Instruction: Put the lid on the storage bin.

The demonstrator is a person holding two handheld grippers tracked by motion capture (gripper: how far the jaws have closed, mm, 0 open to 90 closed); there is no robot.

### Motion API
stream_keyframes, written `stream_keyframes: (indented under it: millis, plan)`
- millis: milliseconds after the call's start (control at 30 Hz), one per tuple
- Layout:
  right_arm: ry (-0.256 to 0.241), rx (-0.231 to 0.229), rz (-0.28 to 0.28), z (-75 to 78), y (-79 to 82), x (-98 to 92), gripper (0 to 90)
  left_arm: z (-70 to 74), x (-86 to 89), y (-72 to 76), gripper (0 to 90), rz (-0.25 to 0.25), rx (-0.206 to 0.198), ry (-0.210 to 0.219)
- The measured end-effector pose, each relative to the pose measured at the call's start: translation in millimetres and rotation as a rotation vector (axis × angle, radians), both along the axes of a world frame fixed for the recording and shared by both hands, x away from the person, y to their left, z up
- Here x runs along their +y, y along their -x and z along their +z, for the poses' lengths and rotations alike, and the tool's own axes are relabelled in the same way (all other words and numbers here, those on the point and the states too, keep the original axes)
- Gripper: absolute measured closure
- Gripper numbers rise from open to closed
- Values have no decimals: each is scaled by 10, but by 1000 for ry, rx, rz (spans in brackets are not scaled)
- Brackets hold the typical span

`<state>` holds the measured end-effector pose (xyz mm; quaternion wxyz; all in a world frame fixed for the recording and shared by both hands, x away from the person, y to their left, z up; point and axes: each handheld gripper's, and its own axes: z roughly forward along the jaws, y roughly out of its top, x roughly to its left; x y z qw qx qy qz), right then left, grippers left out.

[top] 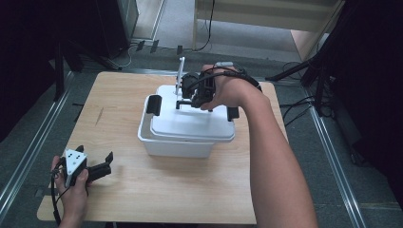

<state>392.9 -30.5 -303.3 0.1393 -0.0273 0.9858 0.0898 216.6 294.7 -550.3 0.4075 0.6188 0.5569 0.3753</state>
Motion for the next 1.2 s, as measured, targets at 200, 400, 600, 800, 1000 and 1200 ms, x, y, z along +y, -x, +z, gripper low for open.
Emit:
stream_keyframes:
  millis: [200, 400, 600, 800, 1000, 1200]
  plan:
    - [4, 12, -2, -32, 8, 134, 853, 1, 3, 1, 0, -1, 2, 1]
    - [12, 18, 14, -74, -31, 262, 853, 2, 8, 3, 0, 0, 4, 4]
    - [12, 37, 5, -120, -67, 360, 853, -1, 6, 1, 0, 3, -3, 13]
    - [17, 40, 5, -172, -89, 417, 853, 1, 15, -1, 0, -1, 0, 11]
    - [38, 35, 2, -219, -91, 477, 852, 1, 18, -2, 0, -1, 0, 12]
    - [44, 43, 3, -256, -105, 511, 853, 0, 17, -3, 0, 0, -1, 16]
